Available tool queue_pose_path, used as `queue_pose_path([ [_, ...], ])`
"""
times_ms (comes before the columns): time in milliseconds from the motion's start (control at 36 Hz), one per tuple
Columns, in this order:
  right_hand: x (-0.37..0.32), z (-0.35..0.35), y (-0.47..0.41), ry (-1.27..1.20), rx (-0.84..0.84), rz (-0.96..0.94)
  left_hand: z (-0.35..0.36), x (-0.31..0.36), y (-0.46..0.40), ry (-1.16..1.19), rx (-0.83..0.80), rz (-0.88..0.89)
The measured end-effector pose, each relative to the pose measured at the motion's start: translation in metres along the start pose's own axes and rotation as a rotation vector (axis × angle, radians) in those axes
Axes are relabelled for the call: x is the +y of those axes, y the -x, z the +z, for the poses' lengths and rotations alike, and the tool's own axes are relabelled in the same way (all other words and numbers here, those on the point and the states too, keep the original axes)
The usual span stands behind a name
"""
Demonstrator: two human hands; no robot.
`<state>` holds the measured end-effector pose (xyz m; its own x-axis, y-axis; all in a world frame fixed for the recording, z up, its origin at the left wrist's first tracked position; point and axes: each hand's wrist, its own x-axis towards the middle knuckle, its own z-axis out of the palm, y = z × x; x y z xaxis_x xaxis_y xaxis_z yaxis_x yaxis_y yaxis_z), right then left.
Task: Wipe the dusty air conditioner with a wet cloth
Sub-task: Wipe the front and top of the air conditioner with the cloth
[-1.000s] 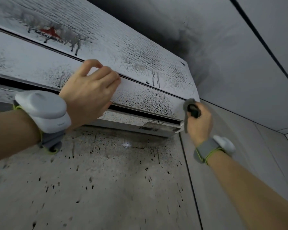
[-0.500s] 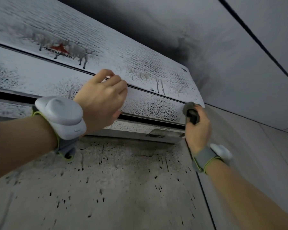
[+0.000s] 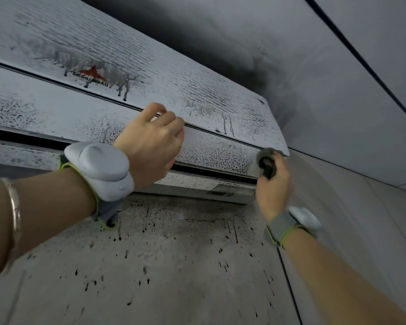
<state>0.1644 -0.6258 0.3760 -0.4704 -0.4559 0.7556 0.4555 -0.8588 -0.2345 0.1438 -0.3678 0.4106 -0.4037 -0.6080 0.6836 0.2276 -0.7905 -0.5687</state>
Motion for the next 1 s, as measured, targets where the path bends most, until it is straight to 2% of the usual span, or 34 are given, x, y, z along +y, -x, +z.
queue_pose_path([
  [83,-0.009,0.001,0.011,-0.037,-0.008,-0.074,0.000,0.001,-0.001,0.001,-0.002,-0.005],
  [167,0.002,-0.005,0.031,-0.015,-0.160,-0.239,0.001,0.000,0.000,0.003,-0.003,0.000],
  [278,0.018,-0.017,0.032,0.045,-0.252,-0.280,0.000,0.001,0.000,0.014,-0.008,-0.006],
  [333,0.017,-0.017,0.025,0.055,-0.223,-0.246,-0.001,0.001,0.001,0.020,-0.017,-0.012],
  [444,-0.003,-0.005,0.010,-0.017,-0.053,-0.101,-0.001,0.001,0.000,0.018,-0.027,-0.021],
  [528,-0.015,0.001,0.014,-0.053,-0.011,-0.126,-0.001,0.001,-0.001,0.026,-0.027,-0.026],
  [667,0.008,-0.008,0.034,-0.010,-0.237,-0.350,-0.001,0.002,-0.001,0.021,-0.018,-0.022],
  [778,0.018,-0.019,0.033,0.014,-0.287,-0.359,-0.002,0.002,-0.001,0.022,-0.022,-0.019],
  [833,0.011,-0.019,0.027,0.002,-0.262,-0.299,-0.003,0.001,-0.002,0.028,-0.029,-0.014],
  [1000,-0.020,0.003,0.016,-0.150,-0.006,-0.102,-0.001,0.001,-0.001,0.036,-0.041,-0.018],
])
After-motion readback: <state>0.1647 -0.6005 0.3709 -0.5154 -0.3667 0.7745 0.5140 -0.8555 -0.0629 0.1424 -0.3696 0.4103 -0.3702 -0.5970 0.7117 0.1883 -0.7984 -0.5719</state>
